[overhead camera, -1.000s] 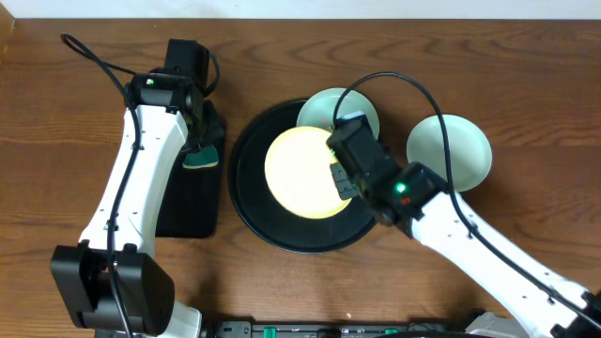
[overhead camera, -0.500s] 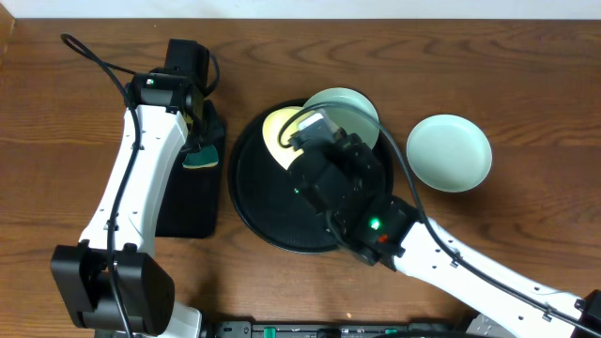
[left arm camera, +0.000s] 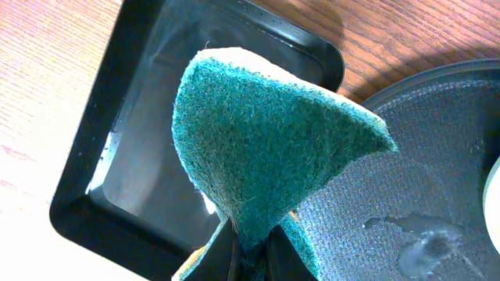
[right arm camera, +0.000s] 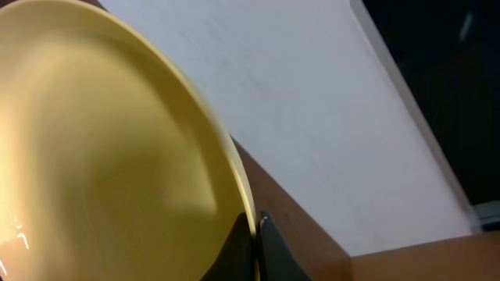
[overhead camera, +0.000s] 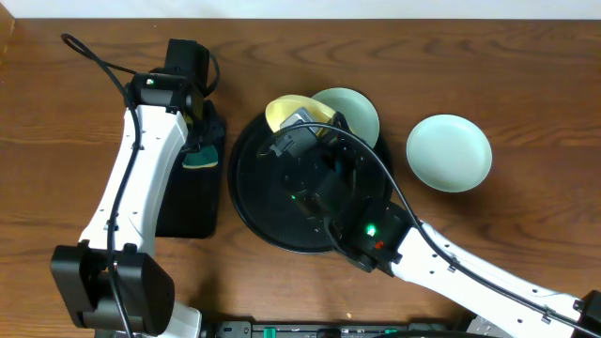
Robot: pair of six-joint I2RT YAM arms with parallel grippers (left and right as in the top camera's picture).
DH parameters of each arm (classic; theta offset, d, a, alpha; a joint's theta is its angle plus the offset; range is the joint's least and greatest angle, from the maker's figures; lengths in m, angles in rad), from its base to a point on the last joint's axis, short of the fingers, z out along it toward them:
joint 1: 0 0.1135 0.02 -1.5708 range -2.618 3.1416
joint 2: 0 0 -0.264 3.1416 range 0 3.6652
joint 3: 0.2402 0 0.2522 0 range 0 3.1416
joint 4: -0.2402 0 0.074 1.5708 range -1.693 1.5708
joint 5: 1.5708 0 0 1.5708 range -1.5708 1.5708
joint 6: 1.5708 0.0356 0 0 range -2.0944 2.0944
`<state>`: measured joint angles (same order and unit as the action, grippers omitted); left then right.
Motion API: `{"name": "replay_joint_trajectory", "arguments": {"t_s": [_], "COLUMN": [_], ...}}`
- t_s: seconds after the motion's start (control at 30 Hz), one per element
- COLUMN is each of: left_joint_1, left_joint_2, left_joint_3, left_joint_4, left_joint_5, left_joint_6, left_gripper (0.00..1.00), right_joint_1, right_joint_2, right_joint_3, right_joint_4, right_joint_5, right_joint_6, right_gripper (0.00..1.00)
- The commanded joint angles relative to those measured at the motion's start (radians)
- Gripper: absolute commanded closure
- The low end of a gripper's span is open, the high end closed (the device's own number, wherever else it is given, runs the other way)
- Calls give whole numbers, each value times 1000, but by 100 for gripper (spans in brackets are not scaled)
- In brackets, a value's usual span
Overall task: Clean dirty plates on tray and stack at the side
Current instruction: 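Lift the yellow plate with the right gripper onto the mint plate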
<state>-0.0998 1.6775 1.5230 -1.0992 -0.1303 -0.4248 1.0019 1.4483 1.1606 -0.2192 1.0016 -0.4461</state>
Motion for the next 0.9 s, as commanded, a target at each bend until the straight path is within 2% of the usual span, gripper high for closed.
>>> {"name": "replay_joint_trajectory", "arguments": {"t_s": [0.0,0.13,0.3,0.43,0.5,0.6,0.67,0.87], "left_joint_1": [3,3,3,3,3,3,3,3], "left_joint_2": [-6,-6,-7,-7,-6,-6,-7,-6], "left_joint_3": [20,20,20,20,20,20,20,20], "left_joint_4": [-2,2,4,4,4,4,4,4], "left_joint_5": [-13,-13,-13,-13,-13,-13,-13,-13], "left_joint_6": [13,13,13,13,13,13,13,13], "left_gripper": [93,92,93,93,92,92,93,93], "right_joint_1": [8,8,3,-25,-53,-91,-122,-334], "right_joint_2": [-12,-12,-12,-6,-5,-6,-8,-54], "right_joint_3": [17,17,16,16,16,16,16,16], "right_joint_4": [5,-8,-115,-266,-341,-391,-398,-398], "right_joint_5": [48,40,-53,-264,-364,-454,-546,-951], "right_joint_6": [-45,-28,116,351,526,661,694,694], "right_gripper": [99,99,99,99,99,99,99,99]}}
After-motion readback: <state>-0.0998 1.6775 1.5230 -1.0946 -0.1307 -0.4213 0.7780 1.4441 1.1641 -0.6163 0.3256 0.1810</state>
